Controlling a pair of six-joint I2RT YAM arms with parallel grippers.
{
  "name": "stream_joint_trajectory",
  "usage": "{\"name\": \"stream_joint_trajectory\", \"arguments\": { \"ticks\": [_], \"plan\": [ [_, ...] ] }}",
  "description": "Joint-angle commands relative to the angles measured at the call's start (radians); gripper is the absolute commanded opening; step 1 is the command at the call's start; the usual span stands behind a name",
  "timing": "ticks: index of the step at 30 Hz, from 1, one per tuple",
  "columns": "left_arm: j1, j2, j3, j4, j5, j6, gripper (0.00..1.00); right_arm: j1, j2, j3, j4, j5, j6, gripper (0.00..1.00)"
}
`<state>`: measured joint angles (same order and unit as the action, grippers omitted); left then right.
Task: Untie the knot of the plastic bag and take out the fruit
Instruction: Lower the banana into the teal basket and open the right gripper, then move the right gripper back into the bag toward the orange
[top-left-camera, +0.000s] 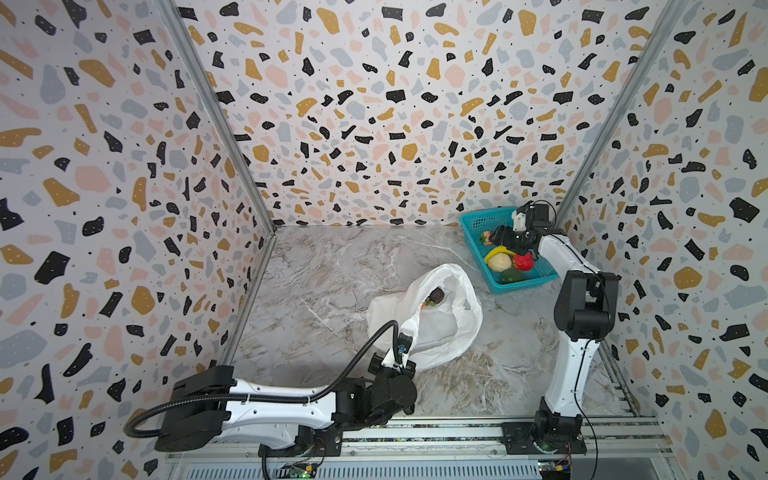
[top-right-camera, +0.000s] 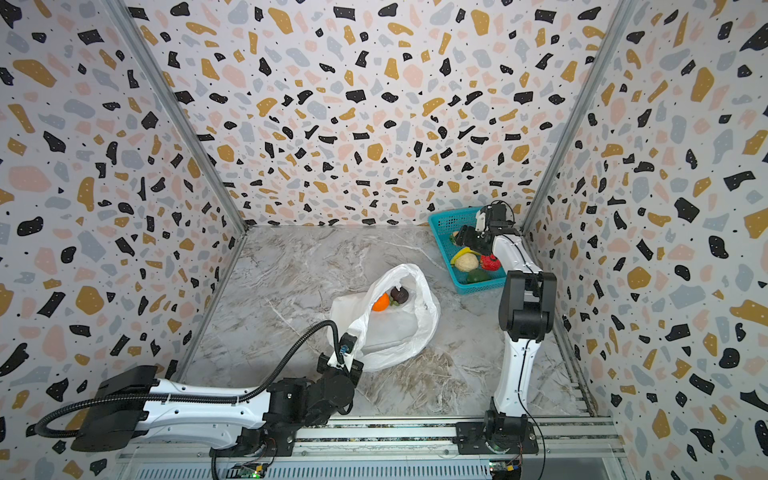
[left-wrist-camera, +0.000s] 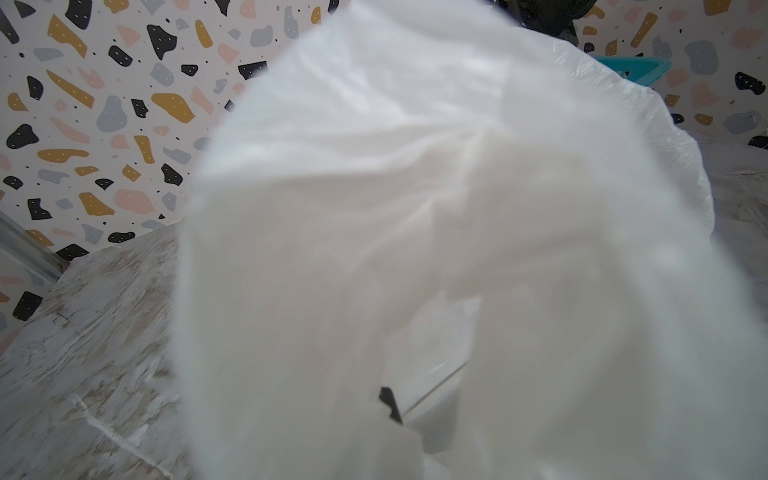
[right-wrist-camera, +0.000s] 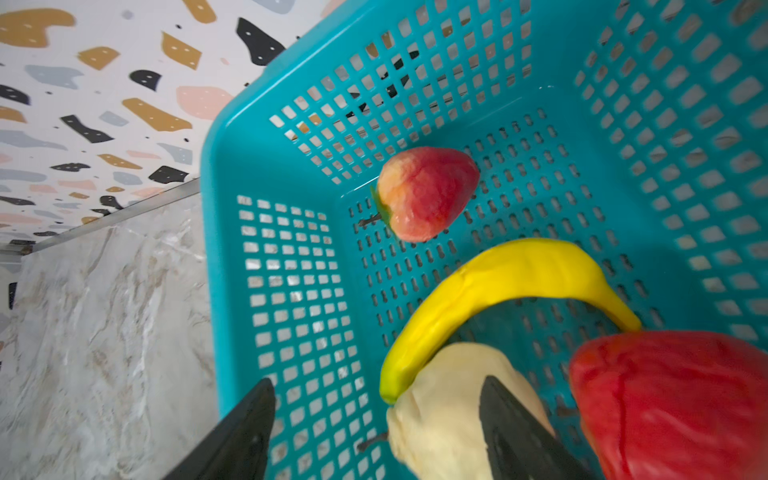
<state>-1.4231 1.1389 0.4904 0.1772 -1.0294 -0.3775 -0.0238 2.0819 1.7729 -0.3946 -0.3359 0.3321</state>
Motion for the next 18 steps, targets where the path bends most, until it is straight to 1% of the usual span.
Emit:
{"name": "stream_joint_trajectory", "arguments": {
  "ticks": [1,5,10,15,18],
  "plan": [
    [0.004,-0.012,0.005,0.023,-0.015,0.006,0.0,0.007,-0.15,-0.062,-0.001,-0.026,-0.021,0.78],
    [0.005,-0.013,0.004,0.019,-0.022,0.002,0.0,0.025,-0.319,-0.223,0.008,-0.065,-0.027,0.78],
    [0.004,-0.011,0.005,0.016,-0.032,0.003,0.0,0.085,-0.54,-0.427,-0.019,-0.092,-0.055,0.77],
    [0.004,-0.014,0.007,0.019,-0.031,0.009,0.0,0.193,-0.732,-0.601,-0.051,-0.091,-0.095,0.77],
    [0.004,-0.01,0.013,0.018,-0.028,0.014,0.0,0.26,-0.821,-0.654,-0.081,-0.082,-0.094,0.77]
  ]
}}
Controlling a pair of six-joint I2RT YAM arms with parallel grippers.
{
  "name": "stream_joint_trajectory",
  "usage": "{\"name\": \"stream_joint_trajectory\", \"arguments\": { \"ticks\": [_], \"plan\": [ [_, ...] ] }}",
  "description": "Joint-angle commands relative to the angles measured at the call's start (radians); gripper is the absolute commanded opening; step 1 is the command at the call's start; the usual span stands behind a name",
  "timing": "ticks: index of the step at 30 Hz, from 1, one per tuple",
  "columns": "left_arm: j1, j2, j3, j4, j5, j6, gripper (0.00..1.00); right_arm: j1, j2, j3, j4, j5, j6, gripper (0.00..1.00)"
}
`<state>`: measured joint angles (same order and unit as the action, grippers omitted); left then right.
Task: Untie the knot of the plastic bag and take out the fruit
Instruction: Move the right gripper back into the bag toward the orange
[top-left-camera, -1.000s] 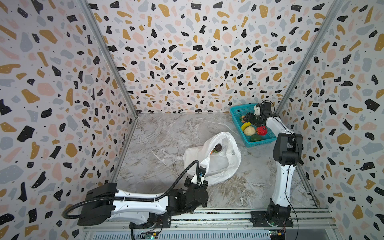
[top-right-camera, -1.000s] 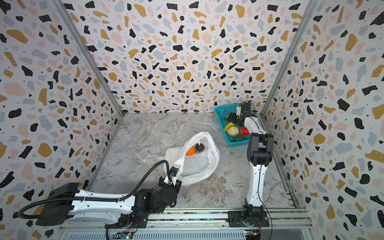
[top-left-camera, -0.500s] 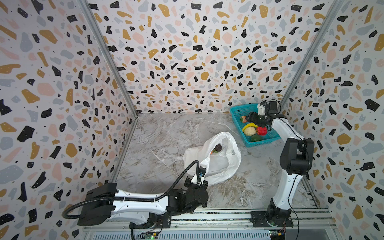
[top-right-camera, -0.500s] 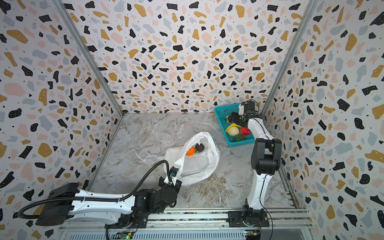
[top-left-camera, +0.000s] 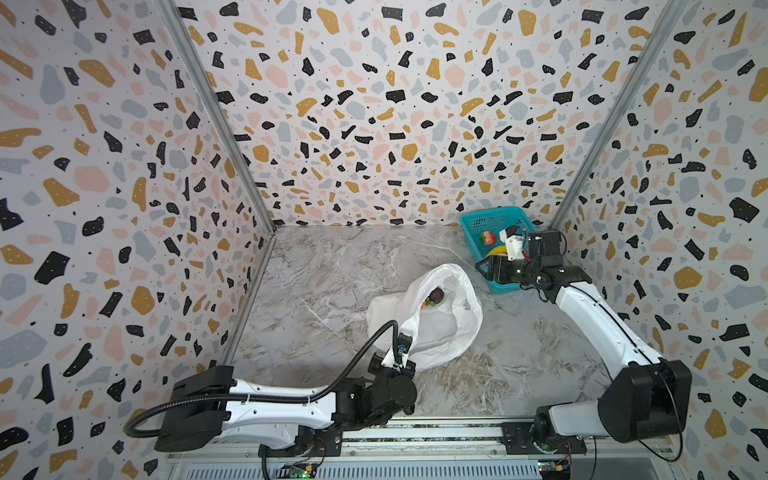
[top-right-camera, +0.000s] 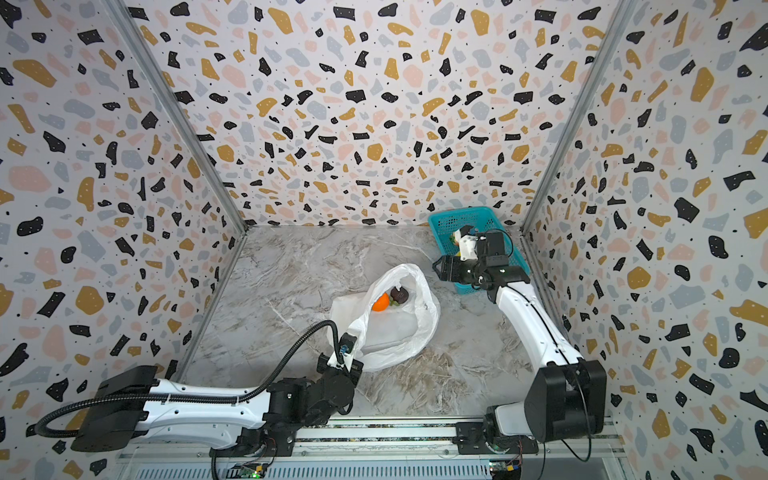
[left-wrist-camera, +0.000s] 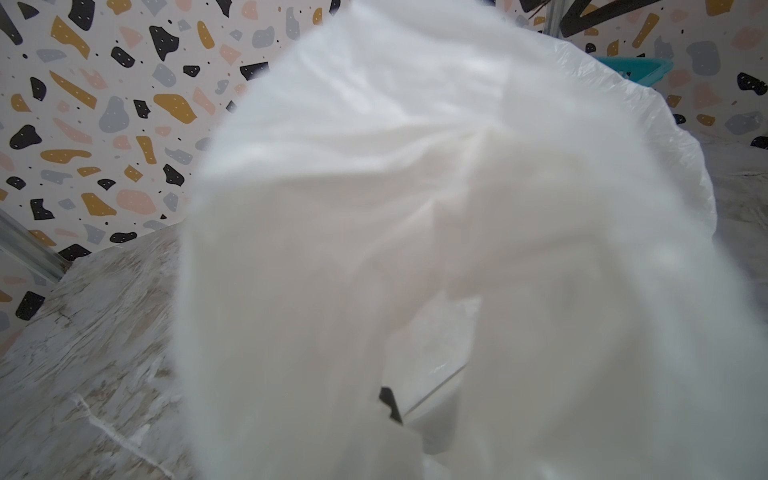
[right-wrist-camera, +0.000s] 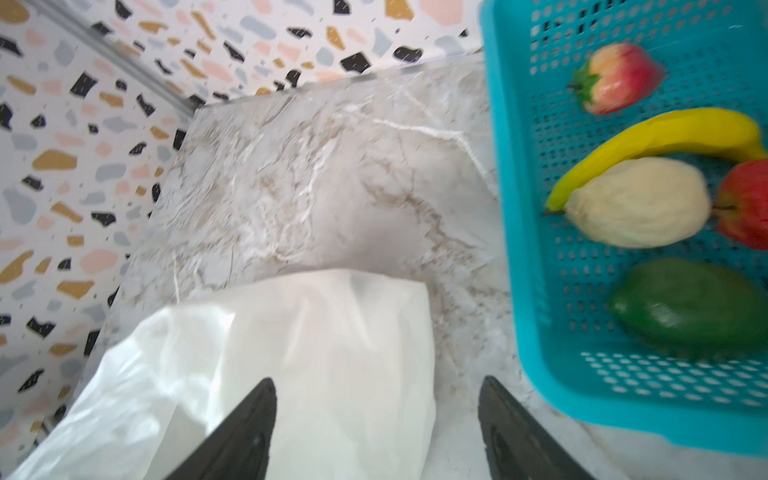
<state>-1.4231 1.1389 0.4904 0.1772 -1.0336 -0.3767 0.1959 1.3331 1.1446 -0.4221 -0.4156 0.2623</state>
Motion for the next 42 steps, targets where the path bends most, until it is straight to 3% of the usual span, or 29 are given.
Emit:
{"name": "stream_joint_trajectory", "arguments": {
  "ticks": [1,8,12,18,27,36,42],
  "plan": [
    [0.004,-0.009,0.014,0.017,-0.024,0.013,0.0,0.063,-0.095,-0.033,-0.063,0.005,-0.021,0.77],
    [0.004,-0.003,0.025,0.011,-0.015,0.018,0.0,0.293,-0.205,-0.075,-0.07,0.084,0.044,0.77],
    [0.004,0.004,0.034,0.007,-0.017,0.023,0.0,0.446,-0.194,-0.111,-0.036,0.136,0.078,0.77],
    [0.004,0.007,0.043,0.004,-0.027,0.027,0.0,0.576,-0.131,-0.185,0.082,0.192,0.093,0.74],
    [0.004,0.015,0.058,0.005,-0.038,0.04,0.0,0.609,0.0,-0.286,0.215,0.217,0.061,0.67],
    [0.005,0.037,0.073,0.018,-0.028,0.051,0.0,0.605,0.151,-0.267,0.34,0.187,0.076,0.58],
    [0.005,0.046,0.073,0.013,-0.019,0.039,0.0,0.551,0.254,-0.266,0.512,0.151,0.213,0.54]
  ]
}}
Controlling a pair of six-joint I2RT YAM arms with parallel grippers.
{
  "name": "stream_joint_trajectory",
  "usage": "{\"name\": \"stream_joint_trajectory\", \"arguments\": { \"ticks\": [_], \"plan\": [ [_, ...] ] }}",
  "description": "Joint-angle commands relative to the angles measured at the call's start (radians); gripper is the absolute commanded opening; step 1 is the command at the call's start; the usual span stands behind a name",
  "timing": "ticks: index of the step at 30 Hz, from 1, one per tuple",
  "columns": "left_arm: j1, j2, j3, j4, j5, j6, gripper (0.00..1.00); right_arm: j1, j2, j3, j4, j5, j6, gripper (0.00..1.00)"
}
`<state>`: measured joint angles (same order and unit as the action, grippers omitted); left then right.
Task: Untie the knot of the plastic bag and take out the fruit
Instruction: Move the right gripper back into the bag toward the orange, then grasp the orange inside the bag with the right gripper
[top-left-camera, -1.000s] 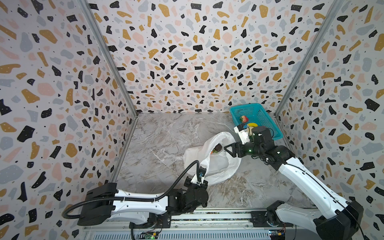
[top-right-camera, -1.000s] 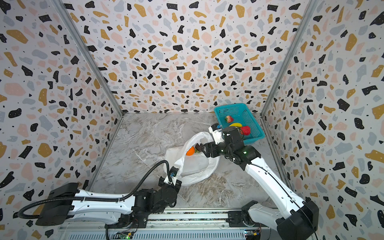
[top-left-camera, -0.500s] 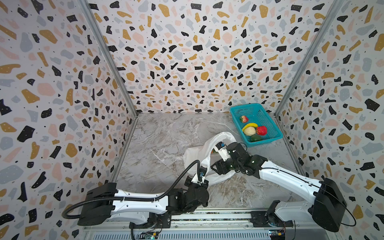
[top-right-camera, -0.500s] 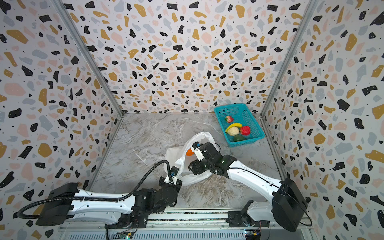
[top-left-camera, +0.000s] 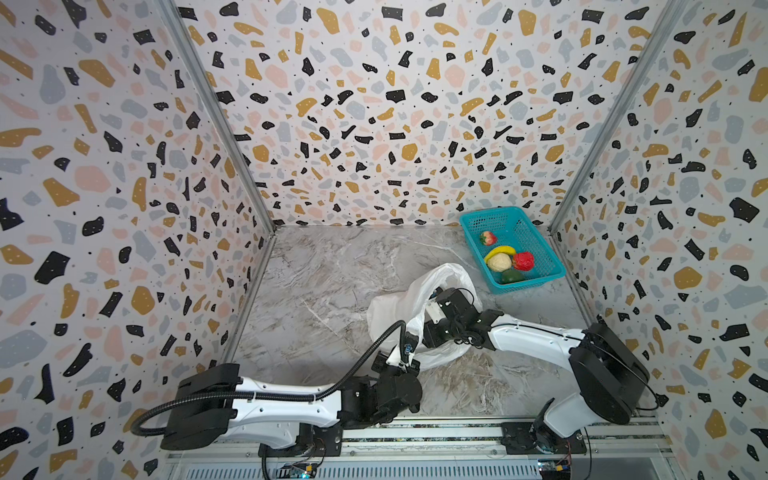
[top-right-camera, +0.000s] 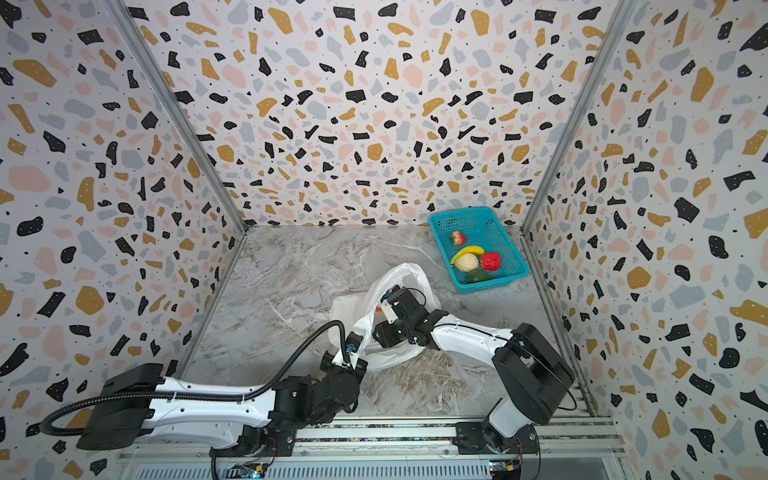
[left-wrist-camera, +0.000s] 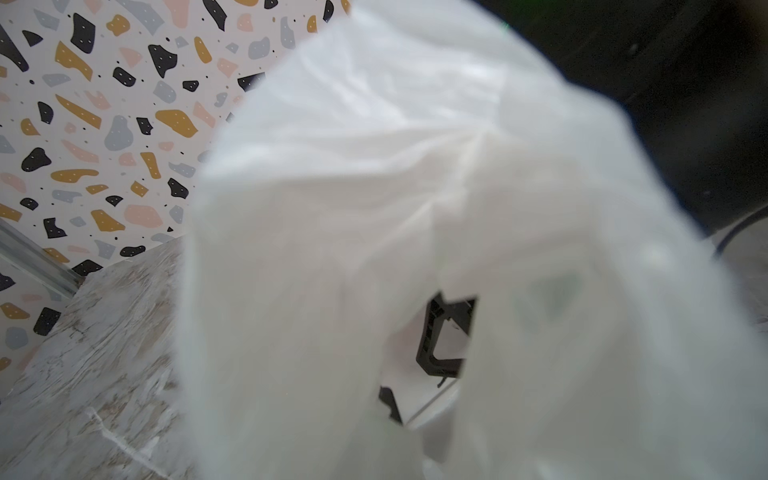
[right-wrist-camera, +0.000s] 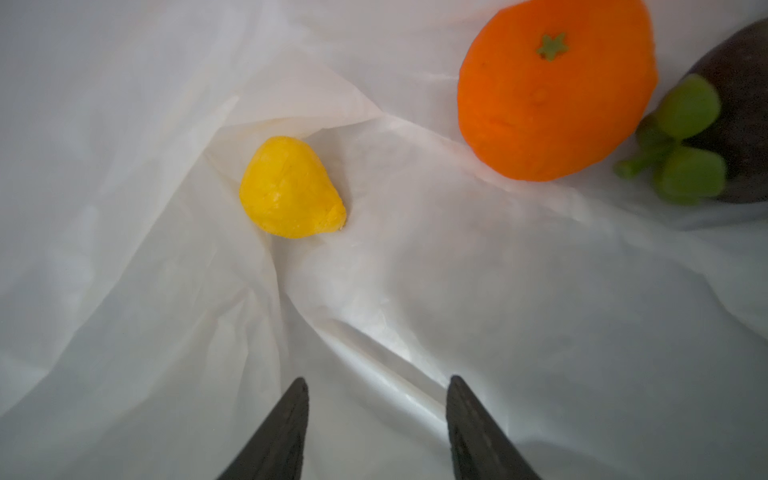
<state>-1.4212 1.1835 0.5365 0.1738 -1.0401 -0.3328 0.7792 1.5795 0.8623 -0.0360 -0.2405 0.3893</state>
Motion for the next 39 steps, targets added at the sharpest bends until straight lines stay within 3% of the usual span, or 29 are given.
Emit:
{"name": "stream_joint_trajectory", "arguments": {
  "ticks": [1,5,12,27,34,39],
  "plan": [
    [0.002,0.001,0.025,0.015,-0.012,-0.009,0.0,-0.049,0.019,0.002,0.177,-0.036,0.125,0.53],
    [0.002,-0.004,0.025,0.0,-0.009,-0.015,0.0,-0.077,0.071,0.014,0.264,0.009,0.201,0.57],
    [0.002,-0.018,0.011,-0.008,0.0,-0.025,0.0,-0.087,0.144,0.073,0.274,0.132,0.296,0.81],
    [0.003,-0.024,-0.012,0.002,0.036,-0.027,0.0,-0.091,0.296,0.173,0.346,0.158,0.416,0.9],
    [0.002,-0.035,-0.021,0.001,0.046,-0.031,0.0,-0.084,0.372,0.233,0.349,0.184,0.442,0.83],
    [0.003,-0.055,-0.029,-0.007,0.042,-0.029,0.0,-0.081,0.383,0.229,0.352,0.197,0.449,0.66]
  ]
}}
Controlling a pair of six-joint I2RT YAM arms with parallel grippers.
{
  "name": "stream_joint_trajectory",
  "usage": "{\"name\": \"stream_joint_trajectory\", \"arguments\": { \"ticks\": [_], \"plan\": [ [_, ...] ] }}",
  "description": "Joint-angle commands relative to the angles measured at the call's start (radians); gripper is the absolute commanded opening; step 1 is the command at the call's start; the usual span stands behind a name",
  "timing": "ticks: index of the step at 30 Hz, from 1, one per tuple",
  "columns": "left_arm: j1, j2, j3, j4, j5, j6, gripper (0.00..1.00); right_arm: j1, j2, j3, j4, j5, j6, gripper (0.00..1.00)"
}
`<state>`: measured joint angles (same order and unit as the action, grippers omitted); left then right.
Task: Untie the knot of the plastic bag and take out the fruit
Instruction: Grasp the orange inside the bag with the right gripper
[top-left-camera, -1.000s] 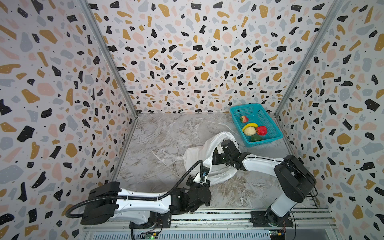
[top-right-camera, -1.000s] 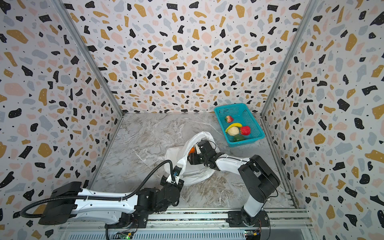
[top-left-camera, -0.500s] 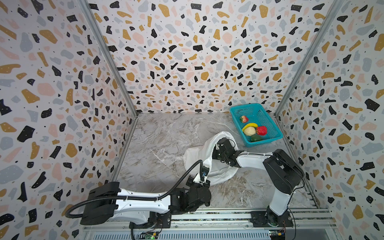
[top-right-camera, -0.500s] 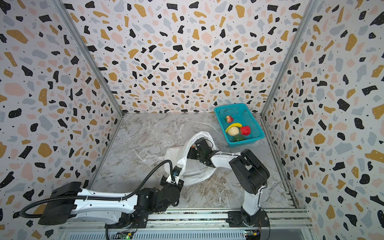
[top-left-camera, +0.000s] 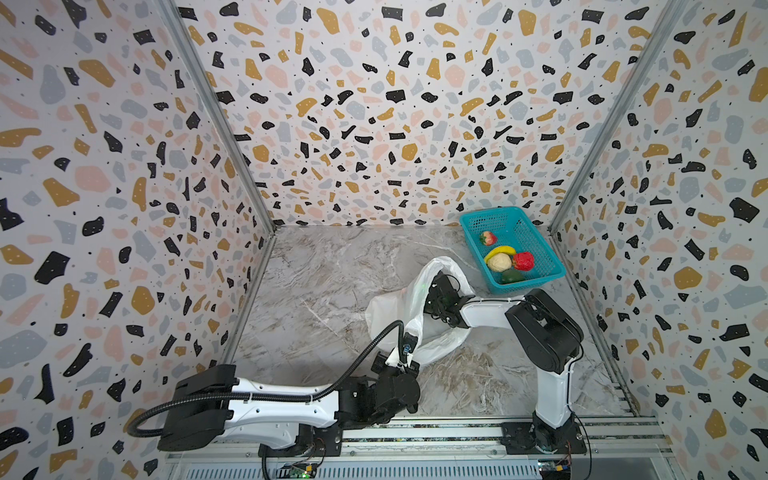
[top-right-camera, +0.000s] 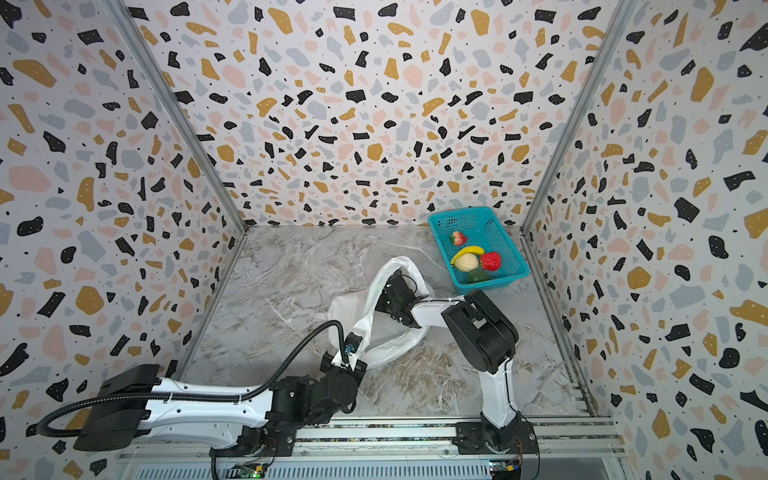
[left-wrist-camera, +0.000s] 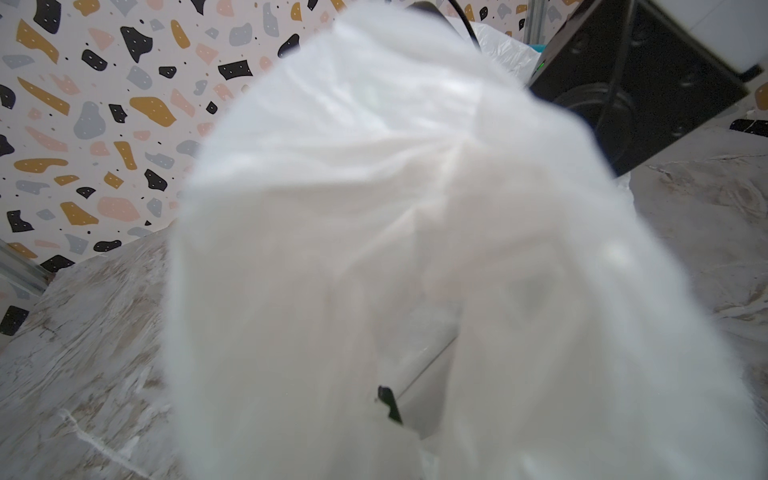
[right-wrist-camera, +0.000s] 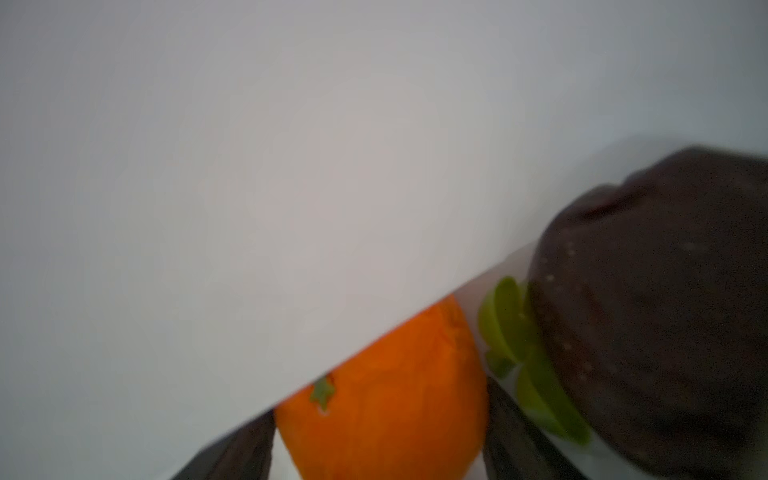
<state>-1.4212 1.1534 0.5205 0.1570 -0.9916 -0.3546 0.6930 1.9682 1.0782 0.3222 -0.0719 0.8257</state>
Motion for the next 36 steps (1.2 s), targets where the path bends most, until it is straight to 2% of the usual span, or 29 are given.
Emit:
{"name": "stream_joint_trajectory", "arguments": {
  "ticks": [1,4,7,25,31,36],
  "plan": [
    [0.002,-0.03,-0.014,0.007,-0.007,-0.007,0.0,0.007,-0.013,0.007,-0.005,0.034,0.006,0.62],
    [0.003,-0.042,-0.023,0.007,-0.006,-0.007,0.0,0.011,-0.044,-0.026,0.0,0.047,-0.002,0.54],
    [0.003,-0.049,-0.029,0.002,-0.005,-0.012,0.0,0.01,-0.08,-0.06,-0.006,0.051,-0.012,0.52],
    [0.002,-0.044,-0.048,0.033,0.013,-0.016,0.0,0.065,-0.528,-0.35,-0.206,-0.072,-0.09,0.51],
    [0.003,-0.037,-0.048,0.041,0.008,-0.012,0.0,0.094,-0.682,-0.335,-0.369,-0.105,-0.145,0.52],
    [0.002,-0.026,-0.042,0.05,0.006,-0.009,0.0,0.093,-0.798,-0.261,-0.539,-0.126,-0.176,0.52]
  ]
}}
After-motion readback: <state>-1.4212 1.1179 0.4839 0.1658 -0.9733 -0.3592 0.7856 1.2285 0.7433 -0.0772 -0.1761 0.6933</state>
